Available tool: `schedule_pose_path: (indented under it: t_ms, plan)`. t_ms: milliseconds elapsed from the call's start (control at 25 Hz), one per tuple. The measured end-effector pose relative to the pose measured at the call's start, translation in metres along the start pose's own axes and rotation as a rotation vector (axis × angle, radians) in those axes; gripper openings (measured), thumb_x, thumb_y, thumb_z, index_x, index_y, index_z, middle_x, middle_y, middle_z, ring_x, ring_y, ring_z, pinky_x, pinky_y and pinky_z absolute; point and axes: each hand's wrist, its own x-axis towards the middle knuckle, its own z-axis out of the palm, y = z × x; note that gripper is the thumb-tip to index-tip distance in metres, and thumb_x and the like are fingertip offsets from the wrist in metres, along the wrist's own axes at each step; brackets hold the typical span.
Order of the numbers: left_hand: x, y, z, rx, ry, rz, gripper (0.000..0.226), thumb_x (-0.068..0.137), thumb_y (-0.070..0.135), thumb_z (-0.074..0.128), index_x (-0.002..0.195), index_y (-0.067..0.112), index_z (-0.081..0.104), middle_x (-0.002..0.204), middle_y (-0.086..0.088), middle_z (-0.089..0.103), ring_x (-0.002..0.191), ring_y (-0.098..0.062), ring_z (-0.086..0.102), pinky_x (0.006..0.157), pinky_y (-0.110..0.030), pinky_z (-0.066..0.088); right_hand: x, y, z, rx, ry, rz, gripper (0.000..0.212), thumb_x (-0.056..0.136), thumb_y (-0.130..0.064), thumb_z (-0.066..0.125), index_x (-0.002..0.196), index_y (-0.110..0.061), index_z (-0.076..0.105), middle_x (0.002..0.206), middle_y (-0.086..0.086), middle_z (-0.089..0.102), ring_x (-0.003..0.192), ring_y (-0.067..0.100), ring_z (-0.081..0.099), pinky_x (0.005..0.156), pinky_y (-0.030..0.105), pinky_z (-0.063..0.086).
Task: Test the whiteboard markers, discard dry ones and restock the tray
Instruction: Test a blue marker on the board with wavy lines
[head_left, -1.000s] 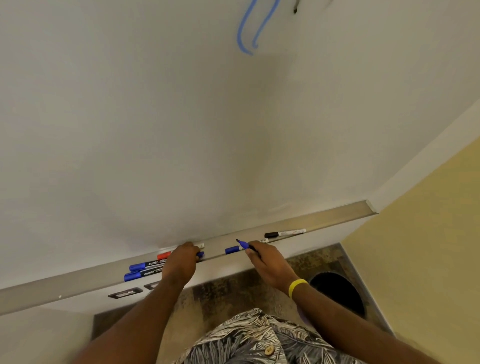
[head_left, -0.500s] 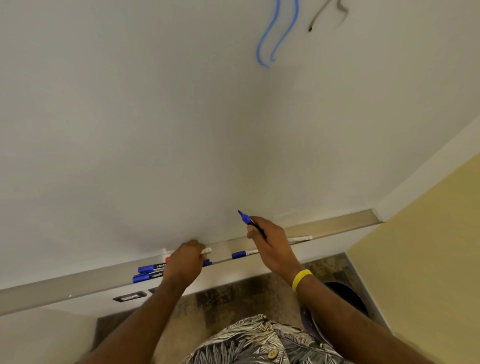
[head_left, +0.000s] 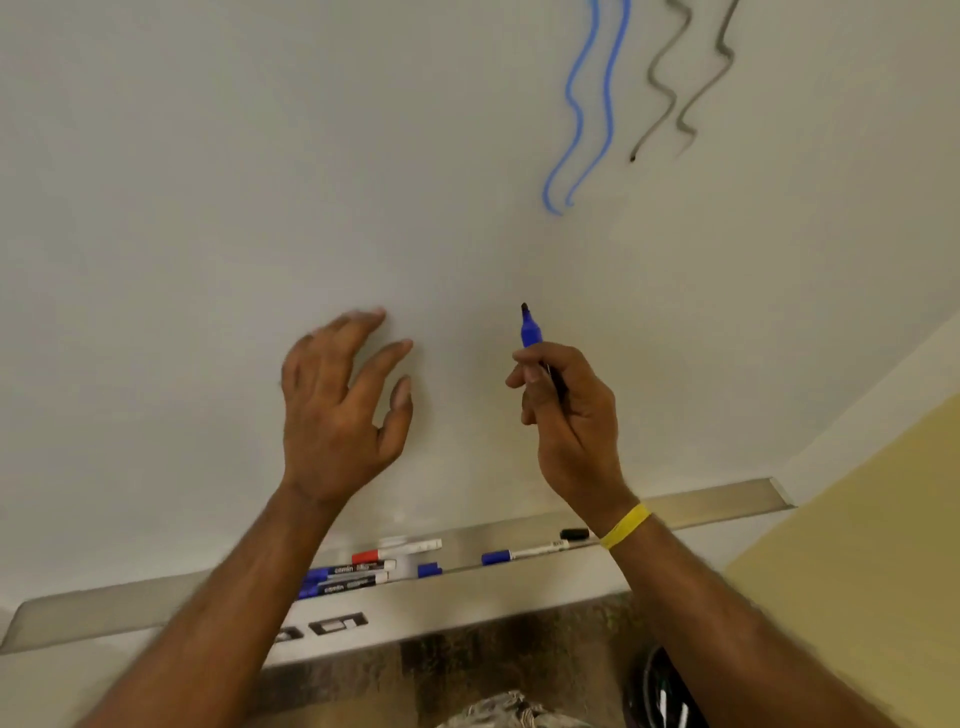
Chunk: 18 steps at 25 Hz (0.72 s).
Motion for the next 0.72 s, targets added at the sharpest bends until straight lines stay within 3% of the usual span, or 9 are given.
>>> schedule_pose_path:
  t_ms: [80,240,360,440,560,720]
  plan:
    - [0.035,-0.009,-0.007,0.056,0.047,0.031,0.033,0.088,0.02,0.063,0.119,0.008,0.067,0.14,-0.019,0.052,0.134,-0.034,0.044,0.109,-0.052,0.034,0.019,-0.016,0.0,0.035,-0.028,-0.108,0.031,0.096,-0.007,0.04,0.109,-0.02,0.064,0.091,0.008,0.066,0.073,0.014,0.061,0.063,0.035,0.053]
    - [0.096,-0.016,-0.014,0.135,0.14,0.073,0.043,0.09,0.025,0.062,0.13,0.011,0.061,0.15,-0.018,0.041,0.143,-0.033,0.033,0.118,-0.049,0.022,0.059,-0.05,0.002,0.066,-0.047,-0.256,0.044,0.084,0.004,0.041,0.117,-0.017,0.061,0.106,0.005,0.069,0.099,0.022,0.068,0.079,0.045,0.057]
    - [0.136,-0.013,-0.019,0.16,0.195,0.075,0.049,0.091,0.031,0.058,0.136,0.012,0.056,0.152,-0.018,0.038,0.145,-0.033,0.028,0.119,-0.049,0.019,0.085,-0.067,0.006,-0.004,0.009,-0.364,0.03,0.088,0.0,0.058,0.115,-0.014,0.058,0.1,-0.003,0.07,0.093,0.02,0.07,0.076,0.043,0.058]
    - [0.154,-0.008,-0.021,0.199,0.222,0.052,0.053,0.091,0.035,0.055,0.139,0.014,0.053,0.153,-0.017,0.036,0.145,-0.033,0.027,0.119,-0.051,0.018,0.097,-0.077,0.008,-0.004,0.045,-0.399,0.021,0.09,-0.012,0.066,0.109,-0.014,0.058,0.088,-0.002,0.068,0.079,0.02,0.068,0.07,0.041,0.057]
    - [0.163,-0.003,-0.02,0.261,0.239,0.036,0.058,0.091,0.039,0.053,0.144,0.016,0.047,0.155,-0.015,0.033,0.147,-0.032,0.025,0.119,-0.052,0.017,0.115,-0.089,0.01,0.027,0.076,-0.438,0.018,0.096,-0.033,0.056,0.102,-0.017,0.063,0.081,0.0,0.067,0.069,0.023,0.065,0.063,0.044,0.054]
    - [0.16,-0.005,-0.016,0.304,0.258,0.05,0.061,0.091,0.04,0.054,0.147,0.018,0.043,0.157,-0.012,0.03,0.148,-0.03,0.023,0.12,-0.051,0.017,0.147,-0.107,0.012,0.019,0.11,-0.489,0.033,0.097,-0.024,0.044,0.121,-0.01,0.061,0.097,-0.002,0.064,0.083,0.021,0.064,0.072,0.044,0.054]
